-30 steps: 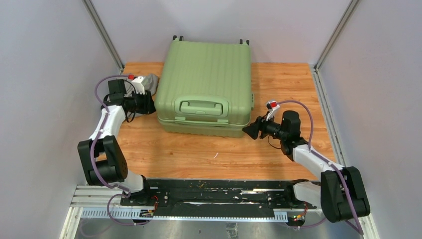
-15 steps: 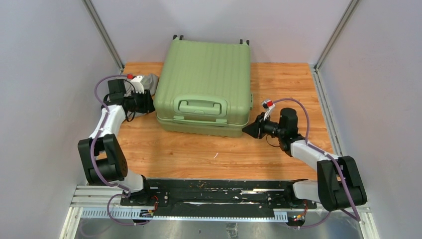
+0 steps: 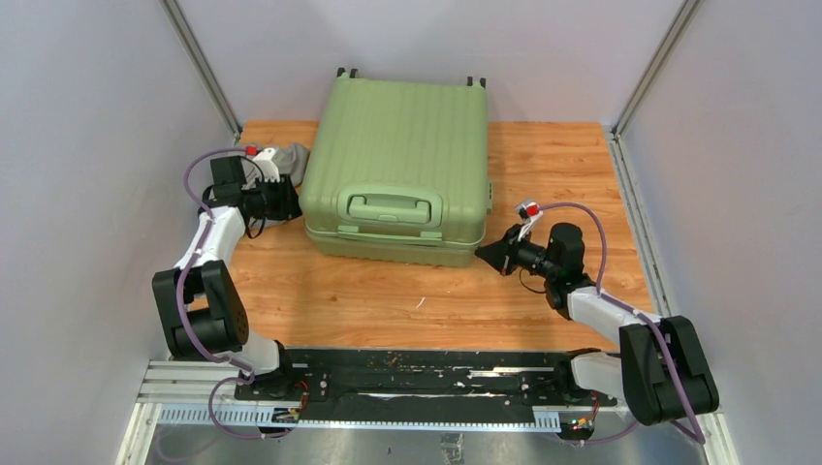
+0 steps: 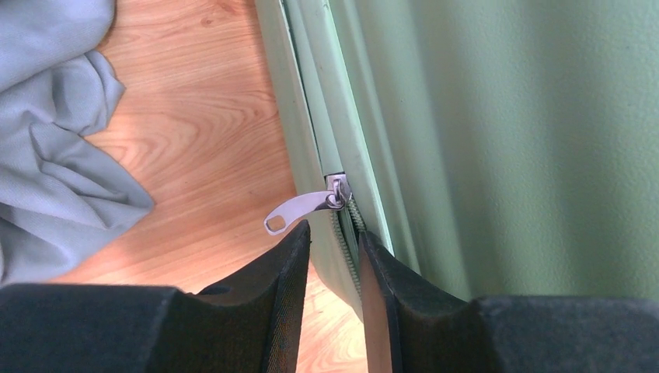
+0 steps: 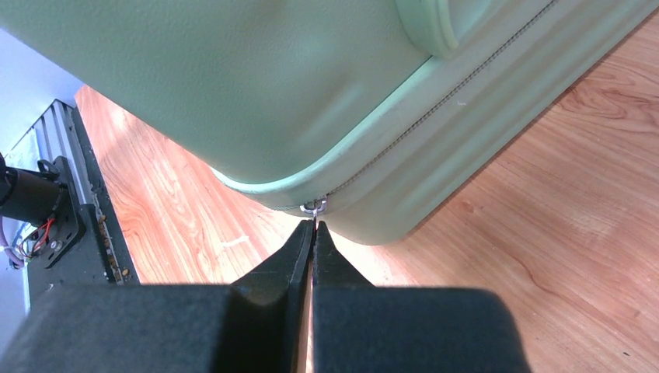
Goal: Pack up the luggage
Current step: Zip the luggage at the center of the board.
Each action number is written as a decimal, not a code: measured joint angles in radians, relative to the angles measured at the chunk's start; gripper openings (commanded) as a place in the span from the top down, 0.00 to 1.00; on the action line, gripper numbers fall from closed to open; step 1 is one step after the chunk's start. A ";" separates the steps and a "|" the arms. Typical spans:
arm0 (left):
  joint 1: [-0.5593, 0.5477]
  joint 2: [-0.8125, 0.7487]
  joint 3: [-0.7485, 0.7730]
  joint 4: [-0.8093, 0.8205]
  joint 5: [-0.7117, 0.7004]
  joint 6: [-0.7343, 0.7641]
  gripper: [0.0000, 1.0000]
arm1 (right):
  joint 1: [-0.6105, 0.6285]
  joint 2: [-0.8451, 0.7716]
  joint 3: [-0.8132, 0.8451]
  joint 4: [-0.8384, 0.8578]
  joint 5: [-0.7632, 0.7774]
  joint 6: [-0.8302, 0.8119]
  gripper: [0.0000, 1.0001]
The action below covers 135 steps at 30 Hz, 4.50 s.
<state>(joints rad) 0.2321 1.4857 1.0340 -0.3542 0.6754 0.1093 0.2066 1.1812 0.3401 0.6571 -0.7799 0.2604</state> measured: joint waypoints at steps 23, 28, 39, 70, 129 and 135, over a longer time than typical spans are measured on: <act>-0.052 -0.133 -0.246 0.374 -0.157 -0.123 0.83 | 0.541 -0.224 0.031 -0.368 0.599 0.053 1.00; -0.080 -0.142 -0.259 0.375 -0.119 -0.132 0.82 | 0.423 -0.261 0.031 -0.426 0.570 0.085 1.00; -0.058 -0.233 -0.060 -0.180 0.023 0.317 0.61 | 0.224 -0.183 0.116 -0.495 0.517 0.083 1.00; -0.834 -0.058 0.421 -0.643 -0.390 0.850 0.51 | 0.145 -0.006 0.188 -0.385 0.364 0.093 1.00; -0.880 -0.003 0.355 -0.573 -0.586 0.601 1.00 | 0.341 -0.215 0.027 -0.265 0.499 0.027 1.00; -0.883 -0.005 0.356 -0.613 -0.599 0.575 1.00 | 0.496 -0.182 0.023 -0.220 0.658 0.031 1.00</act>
<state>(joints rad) -0.6510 1.4803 1.3895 -0.9672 0.0769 0.6838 0.7025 0.9997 0.3626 0.4370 -0.1215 0.2913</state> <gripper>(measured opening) 0.063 0.007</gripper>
